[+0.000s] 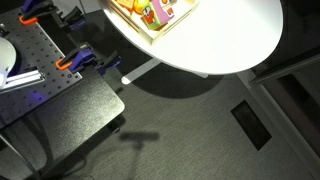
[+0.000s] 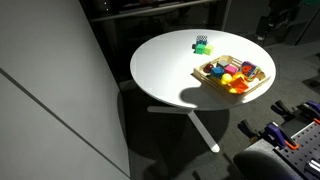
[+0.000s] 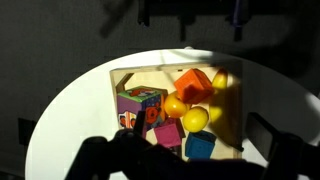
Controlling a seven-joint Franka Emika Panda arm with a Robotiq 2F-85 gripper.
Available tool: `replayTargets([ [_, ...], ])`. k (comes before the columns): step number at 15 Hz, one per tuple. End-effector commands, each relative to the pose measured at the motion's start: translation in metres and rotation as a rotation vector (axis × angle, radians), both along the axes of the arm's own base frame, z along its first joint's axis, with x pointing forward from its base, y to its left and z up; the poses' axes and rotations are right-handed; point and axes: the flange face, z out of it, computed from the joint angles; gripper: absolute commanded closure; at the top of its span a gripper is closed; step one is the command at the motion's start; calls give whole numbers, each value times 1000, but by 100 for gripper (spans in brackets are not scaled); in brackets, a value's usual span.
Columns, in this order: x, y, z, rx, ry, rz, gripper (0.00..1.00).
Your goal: Shift the cube-shaped toy to the table
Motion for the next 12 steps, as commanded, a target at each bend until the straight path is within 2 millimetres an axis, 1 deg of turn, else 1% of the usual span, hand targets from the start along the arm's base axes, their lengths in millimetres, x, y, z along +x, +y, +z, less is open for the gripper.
replayTargets([
  [1, 15, -18, -11, -69, -35, 62, 0],
  [4, 21, -25, -18, -93, -65, 88, 0],
  [5, 16, -19, -18, -75, -46, 63, 0],
  [7, 17, -19, -22, -76, -41, 65, 0],
  [12, 17, -18, -22, -76, -41, 68, 0],
])
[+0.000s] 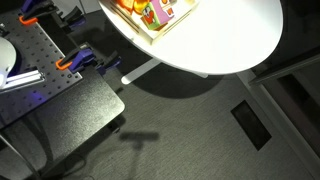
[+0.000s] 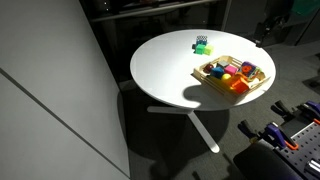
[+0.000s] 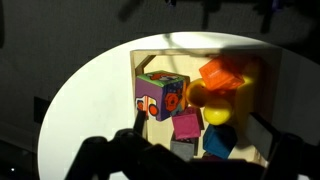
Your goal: Shift the cube-shaped toy to the table
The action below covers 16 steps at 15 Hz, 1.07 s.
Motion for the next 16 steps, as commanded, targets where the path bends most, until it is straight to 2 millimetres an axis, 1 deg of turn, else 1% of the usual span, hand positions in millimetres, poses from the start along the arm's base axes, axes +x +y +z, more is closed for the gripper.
replayTargets([
  [1, 3, -3, -2, -2, 19, -18, 0],
  [5, 12, -21, -20, -17, 77, -83, 0],
  [10, 26, -43, -52, -17, 110, -125, 0],
  [16, 44, -50, -101, 8, 107, -112, 0],
])
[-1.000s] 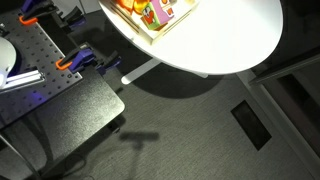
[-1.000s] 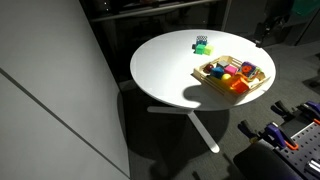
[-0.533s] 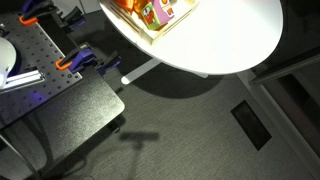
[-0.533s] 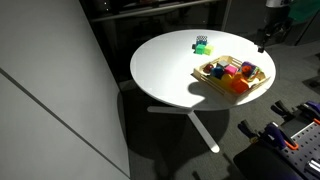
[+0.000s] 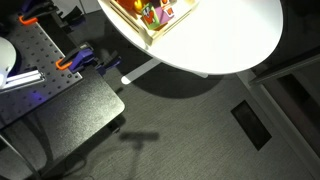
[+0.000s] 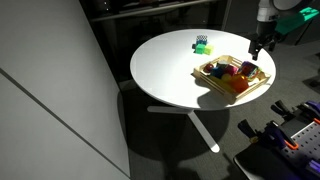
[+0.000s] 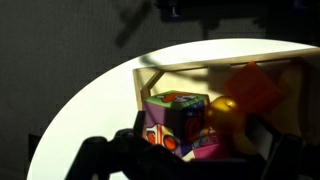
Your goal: Shift the cube-shaped toy to the table
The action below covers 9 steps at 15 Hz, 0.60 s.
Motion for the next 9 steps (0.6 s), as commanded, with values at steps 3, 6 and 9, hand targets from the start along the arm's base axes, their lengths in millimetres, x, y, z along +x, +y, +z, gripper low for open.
replayTargets([
  [3, 21, -9, -39, -4, -18, 0, 0],
  [6, 26, -15, -56, -5, -40, 1, 0],
  [9, 29, -23, -67, -11, -59, -4, 0],
])
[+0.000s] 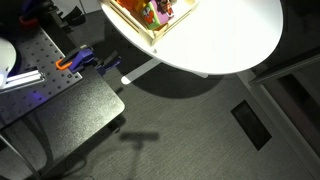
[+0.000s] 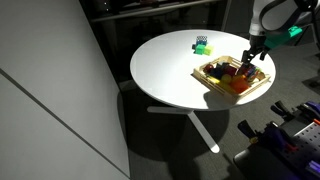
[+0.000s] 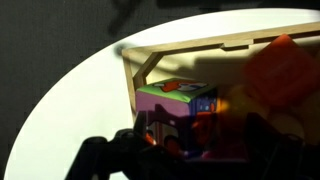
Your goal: Shift the cube-shaped toy to the table
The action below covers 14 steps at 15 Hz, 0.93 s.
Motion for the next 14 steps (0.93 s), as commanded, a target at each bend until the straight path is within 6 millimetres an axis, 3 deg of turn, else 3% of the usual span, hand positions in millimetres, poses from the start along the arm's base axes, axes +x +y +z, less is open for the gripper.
replayTargets([
  [1, 10, -10, -9, -32, -23, -8, 0],
  [2, 11, -12, -12, -36, -24, -15, 25],
  [3, 11, -15, -15, -36, -19, -19, 27],
  [7, 11, -24, -20, -37, 8, -48, 59],
  [11, 12, -29, -2, -24, 18, -73, 89],
  [14, 14, -32, 14, -12, 22, -95, 99],
])
